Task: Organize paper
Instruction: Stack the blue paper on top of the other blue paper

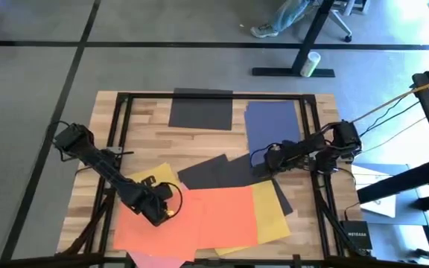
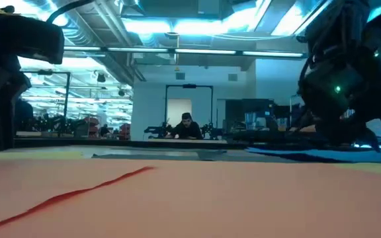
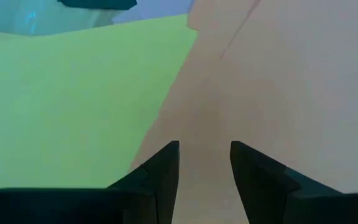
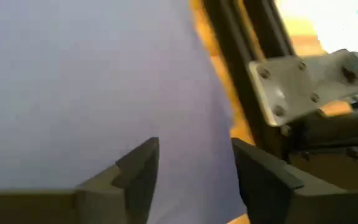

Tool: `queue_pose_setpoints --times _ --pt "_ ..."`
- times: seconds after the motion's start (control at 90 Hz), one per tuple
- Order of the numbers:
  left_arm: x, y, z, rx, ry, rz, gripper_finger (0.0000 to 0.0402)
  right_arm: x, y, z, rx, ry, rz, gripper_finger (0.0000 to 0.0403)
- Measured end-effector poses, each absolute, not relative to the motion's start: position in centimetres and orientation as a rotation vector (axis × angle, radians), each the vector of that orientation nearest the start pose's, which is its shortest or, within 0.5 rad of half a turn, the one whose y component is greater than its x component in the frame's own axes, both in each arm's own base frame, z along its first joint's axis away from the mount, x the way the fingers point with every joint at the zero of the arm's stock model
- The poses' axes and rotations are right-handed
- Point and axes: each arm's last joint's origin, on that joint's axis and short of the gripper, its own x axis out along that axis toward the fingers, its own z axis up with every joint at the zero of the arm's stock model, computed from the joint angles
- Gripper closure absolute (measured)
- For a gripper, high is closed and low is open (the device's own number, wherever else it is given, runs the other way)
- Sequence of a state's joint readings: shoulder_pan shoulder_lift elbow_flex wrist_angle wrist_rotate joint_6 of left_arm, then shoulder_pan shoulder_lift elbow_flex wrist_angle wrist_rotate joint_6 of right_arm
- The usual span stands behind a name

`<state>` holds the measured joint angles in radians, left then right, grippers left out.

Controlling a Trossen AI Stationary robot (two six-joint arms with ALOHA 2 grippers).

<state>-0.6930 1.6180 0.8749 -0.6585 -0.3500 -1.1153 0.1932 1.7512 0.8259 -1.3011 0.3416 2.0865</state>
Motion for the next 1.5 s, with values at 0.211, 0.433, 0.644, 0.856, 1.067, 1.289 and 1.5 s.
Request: queue_pose_setpoints --times 0.211,0.433,0.644,0.856,1.067,1.289,1.5 --pt "21.4 -16.5 15.2 -0.274 1.159 0.395 0.0273 22.7 4.7 16.3 0.558 0.922 -1.799 0.0187" --pt "21.3 -16.6 15.2 -0.273 1.157 0.388 0.0273 21.6 4.6 17.6 0.532 0.944 -1.893 0.0187" --pt "21.2 -16.9 15.2 -0.268 1.143 0.384 0.0273 21.8 5.9 16.8 0.603 0.924 -1.791 0.0187" --pt "21.8 -16.2 15.3 -0.273 1.128 0.4 0.0273 26.7 6.8 16.2 0.612 0.768 -1.28 0.0195" --pt "22.5 -16.2 15.4 -0.272 1.097 0.353 0.0273 29.9 2.8 16.1 0.619 0.798 -1.129 0.0283" --pt "22.6 -16.2 15.4 -0.261 1.1 0.349 0.0273 32.9 -0.9 15.5 0.698 0.807 -0.916 0.0395" --pt "22.4 -16.3 15.4 -0.258 1.1 0.342 0.0273 32.6 -2.3 13.3 0.722 0.953 -0.95 0.04"
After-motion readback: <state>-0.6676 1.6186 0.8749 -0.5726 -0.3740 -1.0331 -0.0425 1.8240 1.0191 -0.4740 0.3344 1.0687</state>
